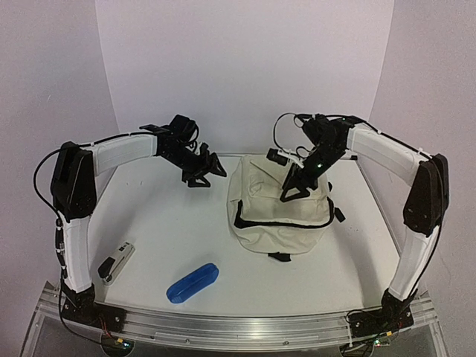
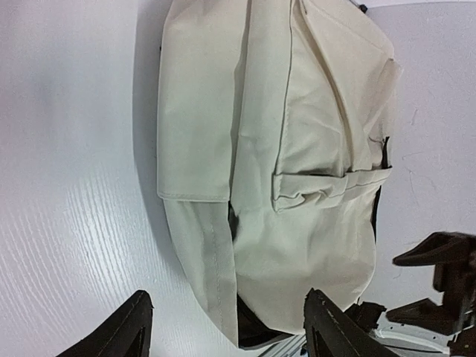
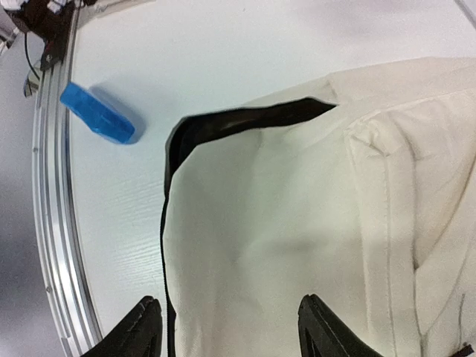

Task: Pack the student bag
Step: Adjust the student bag at the center of the board.

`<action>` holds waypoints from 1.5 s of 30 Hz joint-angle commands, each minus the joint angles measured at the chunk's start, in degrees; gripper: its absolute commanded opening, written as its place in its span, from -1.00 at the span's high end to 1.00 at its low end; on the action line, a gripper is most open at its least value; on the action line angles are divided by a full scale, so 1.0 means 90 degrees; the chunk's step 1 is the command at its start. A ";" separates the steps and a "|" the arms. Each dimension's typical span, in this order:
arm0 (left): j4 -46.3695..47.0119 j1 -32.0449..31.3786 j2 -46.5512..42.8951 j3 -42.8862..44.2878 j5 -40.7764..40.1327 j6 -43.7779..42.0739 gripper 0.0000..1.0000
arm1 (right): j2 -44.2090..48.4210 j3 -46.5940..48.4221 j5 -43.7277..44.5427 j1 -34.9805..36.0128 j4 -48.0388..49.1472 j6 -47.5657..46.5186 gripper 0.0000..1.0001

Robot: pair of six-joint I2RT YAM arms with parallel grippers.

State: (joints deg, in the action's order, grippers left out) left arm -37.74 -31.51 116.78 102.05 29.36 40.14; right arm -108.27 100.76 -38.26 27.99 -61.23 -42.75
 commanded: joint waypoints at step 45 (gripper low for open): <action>0.0829 -0.0749 0.1028 -0.0418 0.0588 0.0759 -0.23 | -0.1038 0.1541 0.0014 -0.0820 0.2273 0.3111 -0.45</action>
State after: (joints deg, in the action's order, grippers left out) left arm -30.62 -37.89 123.26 96.88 33.00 47.47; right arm -126.29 120.11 -35.93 23.96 -40.22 -14.78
